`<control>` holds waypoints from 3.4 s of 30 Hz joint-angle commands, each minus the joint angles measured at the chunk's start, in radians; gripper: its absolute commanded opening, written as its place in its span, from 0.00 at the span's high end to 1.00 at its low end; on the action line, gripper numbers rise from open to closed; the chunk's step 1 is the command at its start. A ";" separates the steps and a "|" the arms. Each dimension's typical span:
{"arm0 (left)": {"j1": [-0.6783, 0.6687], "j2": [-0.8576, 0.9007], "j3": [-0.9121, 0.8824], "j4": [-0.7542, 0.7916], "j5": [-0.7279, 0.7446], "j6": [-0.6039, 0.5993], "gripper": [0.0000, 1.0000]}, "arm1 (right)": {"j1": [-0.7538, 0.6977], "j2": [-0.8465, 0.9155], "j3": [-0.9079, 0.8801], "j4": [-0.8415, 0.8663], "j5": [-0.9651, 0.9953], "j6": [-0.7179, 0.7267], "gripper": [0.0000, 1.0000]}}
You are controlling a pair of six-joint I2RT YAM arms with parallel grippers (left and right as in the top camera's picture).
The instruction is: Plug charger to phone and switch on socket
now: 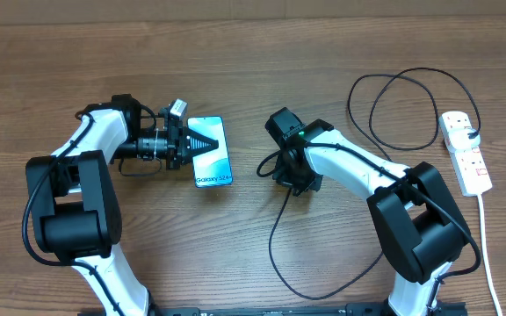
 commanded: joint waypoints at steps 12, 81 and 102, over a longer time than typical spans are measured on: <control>-0.003 -0.017 -0.004 -0.004 0.055 0.021 0.96 | 0.002 0.002 -0.006 0.030 0.018 0.010 0.69; -0.003 -0.017 -0.004 0.019 0.052 0.018 0.96 | 0.024 0.003 -0.006 0.048 0.015 0.010 0.80; -0.002 -0.017 -0.004 0.082 0.031 0.018 0.96 | -0.014 0.002 -0.005 0.050 -0.076 -0.107 0.96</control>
